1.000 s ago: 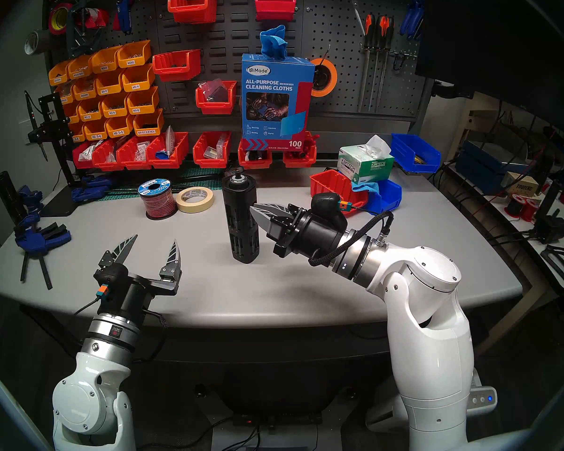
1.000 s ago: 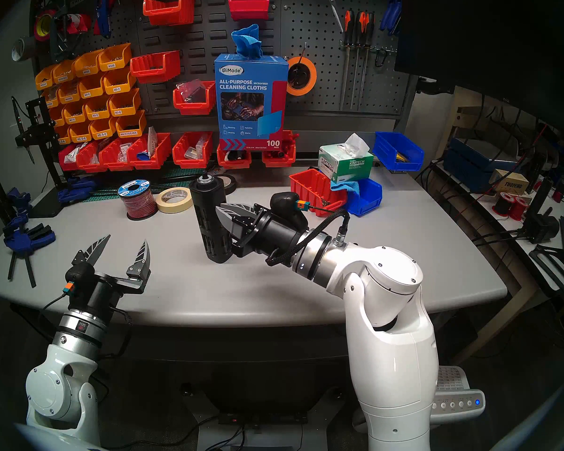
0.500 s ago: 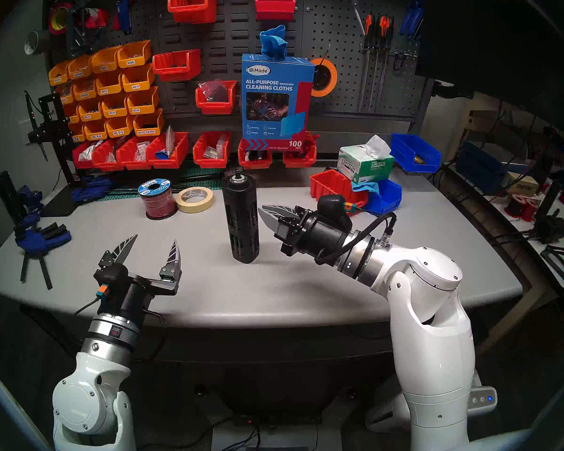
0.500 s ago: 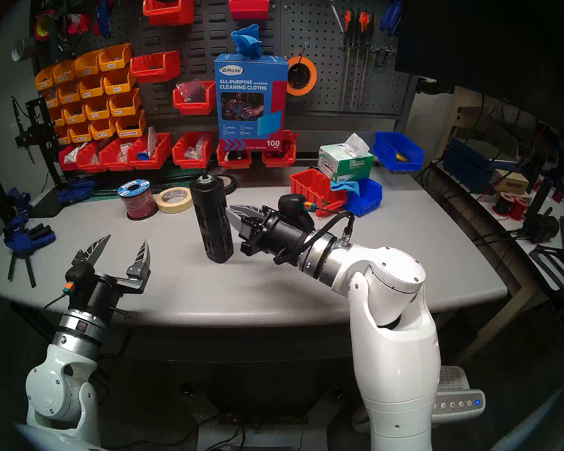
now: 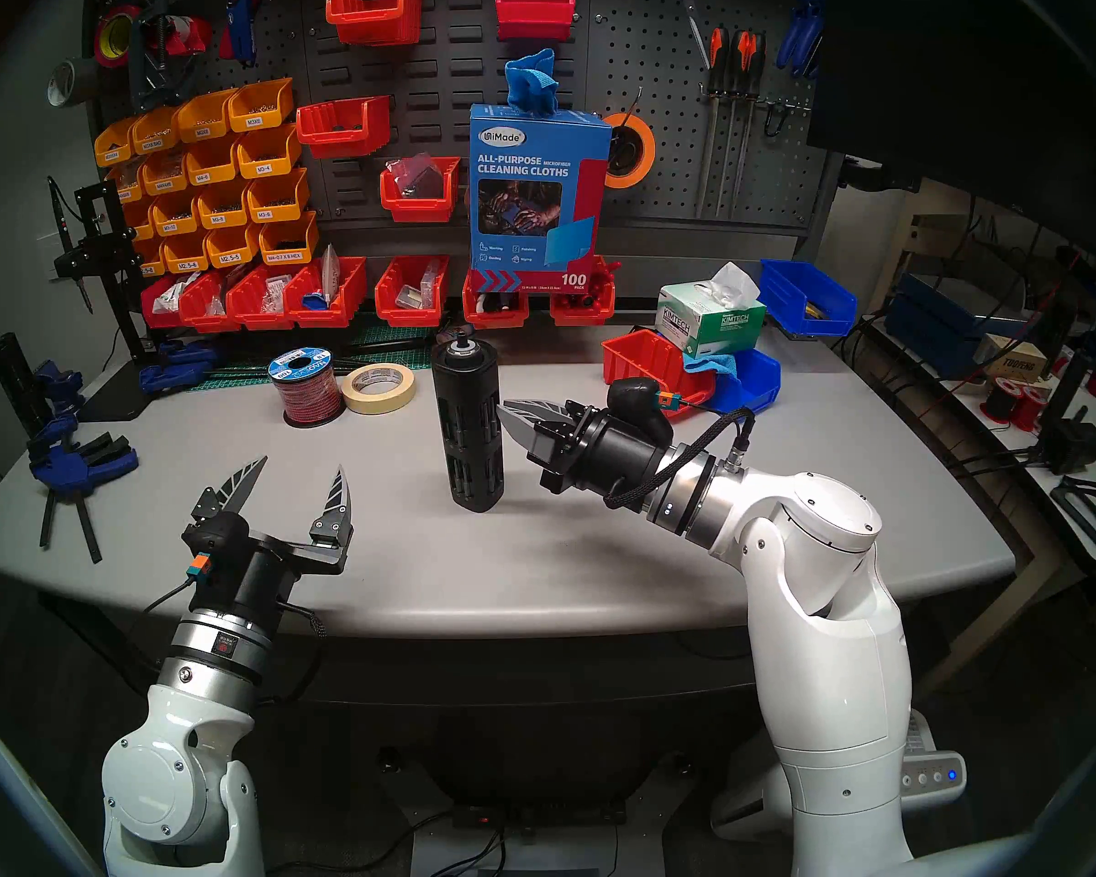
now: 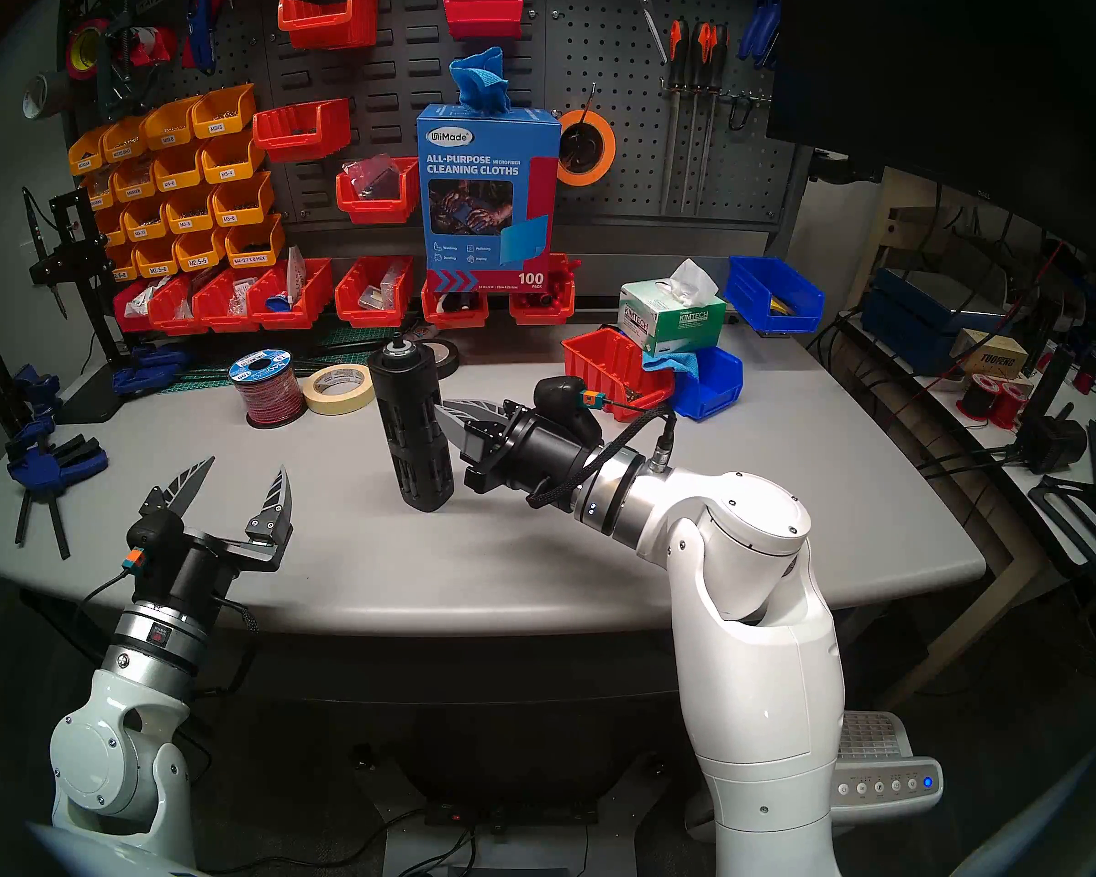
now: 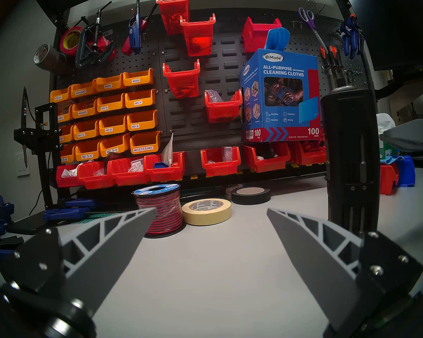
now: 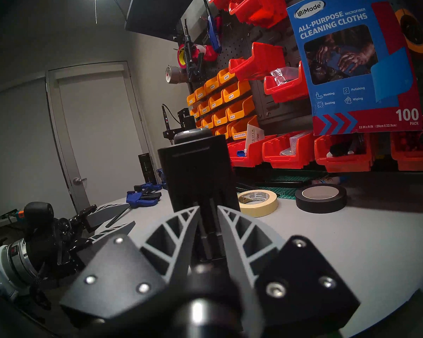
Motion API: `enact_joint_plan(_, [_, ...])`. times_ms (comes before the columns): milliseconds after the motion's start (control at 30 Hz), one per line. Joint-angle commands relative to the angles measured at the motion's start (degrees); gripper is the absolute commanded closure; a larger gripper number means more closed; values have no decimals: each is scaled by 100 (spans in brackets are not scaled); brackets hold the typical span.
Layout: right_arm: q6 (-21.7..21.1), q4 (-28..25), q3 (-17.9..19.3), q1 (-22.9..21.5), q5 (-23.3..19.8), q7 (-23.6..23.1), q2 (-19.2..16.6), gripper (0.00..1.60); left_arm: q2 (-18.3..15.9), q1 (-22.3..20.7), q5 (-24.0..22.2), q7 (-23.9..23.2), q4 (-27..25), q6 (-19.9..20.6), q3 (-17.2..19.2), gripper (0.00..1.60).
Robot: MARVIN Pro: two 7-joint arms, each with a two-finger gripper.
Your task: Pick a screwdriver bit and insert it into the screwdriver
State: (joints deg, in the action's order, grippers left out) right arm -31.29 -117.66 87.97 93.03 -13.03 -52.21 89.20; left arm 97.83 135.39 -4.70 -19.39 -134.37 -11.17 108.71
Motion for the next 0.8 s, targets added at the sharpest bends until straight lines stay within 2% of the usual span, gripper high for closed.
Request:
enact_joint_plan(0, [-22,-35,8,-278,-20,-42,-18,93,-3,-43,-12,-4,-186,-50,-11,0])
enact_joint_plan(767, [-20,246,-71,-528,-15,-126,-18,97,38,-57,1,-45,-186,-47,3,0])
